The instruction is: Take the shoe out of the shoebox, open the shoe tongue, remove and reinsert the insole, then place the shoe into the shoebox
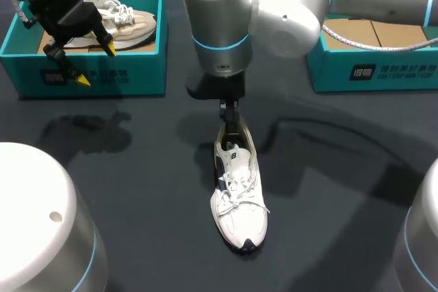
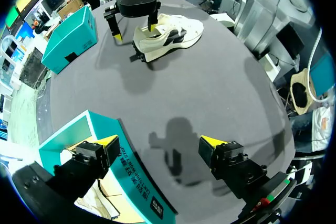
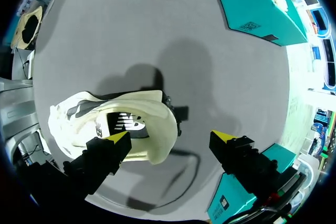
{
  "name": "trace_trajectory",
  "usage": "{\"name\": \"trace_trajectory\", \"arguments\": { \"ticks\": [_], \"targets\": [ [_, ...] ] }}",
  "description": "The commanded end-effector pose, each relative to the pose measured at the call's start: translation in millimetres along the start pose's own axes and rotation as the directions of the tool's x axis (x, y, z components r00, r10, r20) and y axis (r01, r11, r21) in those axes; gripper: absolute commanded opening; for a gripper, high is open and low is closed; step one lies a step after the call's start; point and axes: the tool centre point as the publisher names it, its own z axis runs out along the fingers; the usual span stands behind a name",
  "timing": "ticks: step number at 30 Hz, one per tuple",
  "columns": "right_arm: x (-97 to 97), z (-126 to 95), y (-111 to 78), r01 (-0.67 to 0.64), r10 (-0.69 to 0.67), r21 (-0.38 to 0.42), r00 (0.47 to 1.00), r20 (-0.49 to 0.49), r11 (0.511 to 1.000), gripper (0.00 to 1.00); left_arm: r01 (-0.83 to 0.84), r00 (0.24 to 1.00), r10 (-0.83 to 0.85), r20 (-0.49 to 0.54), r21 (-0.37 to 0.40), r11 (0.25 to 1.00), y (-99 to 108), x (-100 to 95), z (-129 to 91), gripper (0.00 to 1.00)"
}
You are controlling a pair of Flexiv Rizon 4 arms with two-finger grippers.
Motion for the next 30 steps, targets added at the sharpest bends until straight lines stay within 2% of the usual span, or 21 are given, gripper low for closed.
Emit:
{"name": "trace_trajectory", "arguments": {
  "ticks": [1,4,6,13,30],
  "targets": [
    [-0.8,12,-4.0,0.012,-0.012,-0.018,1.0,0.0,1.0,1.0,0.0,1.0,0.0,-0.002,-0.002,1.0,0,-0.1,0,1.0],
    [-1.1,21,-4.3,0.022,-0.022,-0.034,1.0,-0.007,0.999,1.0,0.0,1.0,0.0,-0.002,-0.002,1.0,0,-0.1,0,1.0],
    [-1.3,27,-4.2,0.024,-0.025,-0.047,1.0,-0.015,0.999,0.85,0.0,1.0,0.0,-0.002,-0.002,1.0,0,-0.1,0,1.0],
    [-1.4,39,-3.0,0.03,-0.033,-0.073,0.999,-0.031,0.997,0.68,0.0,1.0,0.0,-0.002,-0.002,1.0,0,-0.1,0,1.0],
    [1.7,52,10.3,0.052,-0.059,-0.103,0.996,-0.072,0.993,0.47,0.0,1.0,0.0,-0.002,-0.002,1.0,0,-0.1,0,1.0]
  ]
}}
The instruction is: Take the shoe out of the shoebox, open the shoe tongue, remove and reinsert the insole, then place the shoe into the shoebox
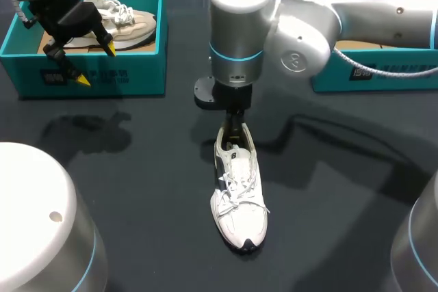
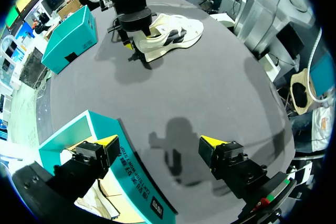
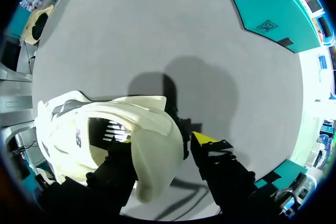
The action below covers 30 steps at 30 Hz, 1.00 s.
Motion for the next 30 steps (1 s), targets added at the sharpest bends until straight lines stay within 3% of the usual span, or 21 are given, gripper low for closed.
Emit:
{"name": "trace_trajectory", "arguments": {
  "ticks": [1,4,5,7,8,12,18,30],
  "targets": [
    [-2.6,7,5.0,0.003,-0.003,0.001,1.0,-0.013,1.0,0.47,0.0,1.0,0.0,-0.002,-0.002,1.0,0,-0.1,0,1.0],
    [-1.9,8,6.1,0.004,-0.004,-0.003,1.0,-0.019,1.0,0.42,0.0,1.0,0.0,-0.002,-0.002,1.0,0,-0.1,0,1.0],
    [-1.7,8,6.4,0.004,-0.004,-0.004,1.0,-0.021,1.0,0.34,0.0,1.0,0.0,-0.002,-0.002,1.0,0,-0.1,0,1.0],
    [-1.1,9,6.6,0.001,-0.001,-0.007,1.0,-0.024,1.0,0.07,0.0,1.0,0.0,-0.002,-0.002,1.0,0,-0.1,0,1.0],
    [-0.8,9,6.6,-0.001,0.0,-0.008,1.0,-0.024,1.0,0.0,0.0,1.0,0.0,-0.002,-0.002,1.0,0,-0.1,0,1.0],
    [2.2,3,6.4,-0.01,0.01,-0.002,1.0,-0.017,1.0,0.0,0.0,1.0,0.0,-0.002,-0.002,1.0,0,-0.1,0,1.0],
    [4.8,-22,0.3,-0.031,0.031,0.029,1.0,-0.001,0.999,0.0,0.0,1.0,0.0,-0.002,-0.002,1.0,0,-0.1,0,1.0],
    [-13.6,-114,-47.9,-0.06,0.055,0.115,0.998,0.043,0.992,0.0,0.0,1.0,0.0,-0.002,-0.002,1.0,0,-0.1,0,1.0]
  ]
}}
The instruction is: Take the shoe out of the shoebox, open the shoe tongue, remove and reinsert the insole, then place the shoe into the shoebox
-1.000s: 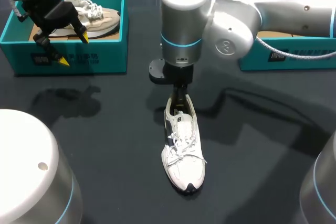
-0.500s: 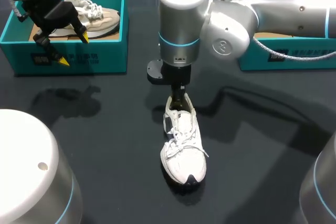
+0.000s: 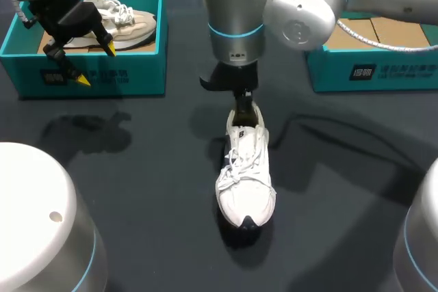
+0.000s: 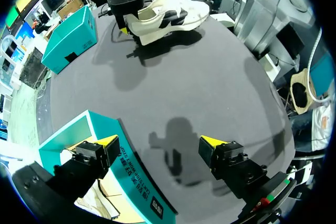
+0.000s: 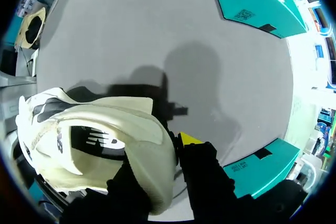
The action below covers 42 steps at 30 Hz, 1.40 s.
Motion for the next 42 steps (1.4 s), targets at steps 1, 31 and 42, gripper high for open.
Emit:
{"name": "trace_trajectory", "arguments": {
  "ticks": [1,31,42],
  "targets": [
    [-9.3,-58,-29.3,0.003,-0.003,0.009,1.0,0.009,1.0,0.0,0.0,1.0,0.0,-0.002,-0.002,1.0,0,-0.2,0,1.0],
    [-86.4,-134,-124.8,0.024,-0.032,0.064,0.991,0.128,0.998,0.0,0.0,1.0,0.0,-0.002,-0.002,1.0,0,-0.2,0,1.0],
    [-109.5,-138,-153.9,0.062,-0.066,0.031,0.986,0.151,0.998,0.0,0.0,1.0,0.0,-0.002,-0.002,1.0,0,-0.2,0,1.0]
  ]
}}
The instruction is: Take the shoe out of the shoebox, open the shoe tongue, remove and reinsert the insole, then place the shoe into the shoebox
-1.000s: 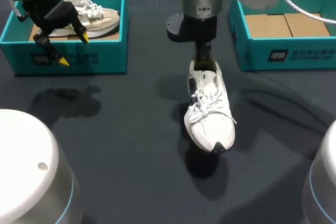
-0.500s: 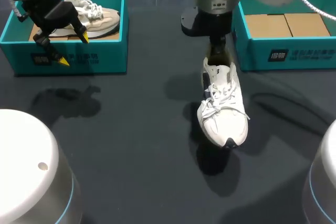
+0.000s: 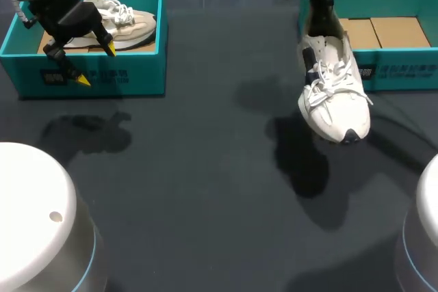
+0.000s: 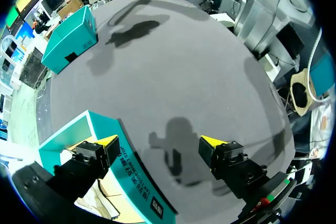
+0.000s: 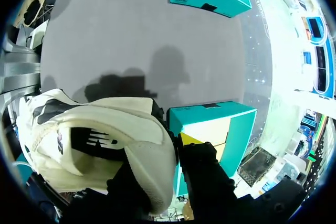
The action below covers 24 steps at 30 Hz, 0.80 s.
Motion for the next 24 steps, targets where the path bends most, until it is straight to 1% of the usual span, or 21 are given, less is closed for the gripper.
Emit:
{"name": "trace_trajectory", "arguments": {
  "ticks": [1,4,6,9,12,16,17,24],
  "targets": [
    [4.3,0,-5.4,0.001,0.0,-0.018,1.0,0.008,1.0,0.0,0.0,1.0,0.0,-0.002,-0.002,1.0,0,-0.1,0,1.0],
    [4.3,0,-5.4,0.001,0.0,-0.018,1.0,0.008,1.0,0.0,0.0,1.0,0.0,-0.002,-0.002,1.0,0,-0.1,0,1.0],
    [-3.4,3,-23.9,-0.009,0.009,-0.001,1.0,-0.003,1.0,0.0,0.0,1.0,0.0,-0.002,-0.002,1.0,0,-0.1,0,1.0],
    [-22.3,-2,-59.3,-0.024,0.024,0.024,0.999,0.021,0.999,0.0,0.0,1.0,0.0,-0.002,-0.002,1.0,0,-0.1,0,1.0],
    [-47.6,-2,-95.2,-0.033,0.032,0.049,0.999,0.031,0.998,0.0,0.0,1.0,0.0,-0.002,-0.002,1.0,0,-0.1,0,1.0],
    [-85.2,-7,-131.6,-0.024,0.018,0.072,0.997,0.073,0.997,0.0,0.0,1.0,0.0,-0.002,-0.002,1.0,0,-0.1,0,1.0],
    [-96.0,-7,-141.4,-0.012,0.007,0.061,0.995,0.095,0.998,0.0,0.0,1.0,0.0,-0.002,-0.002,1.0,0,-0.1,0,1.0],
    [-96.0,-7,-141.4,-0.012,0.007,0.061,0.995,0.095,0.998,0.0,0.0,1.0,0.0,-0.002,-0.002,1.0,0,-0.1,0,1.0]
  ]
}}
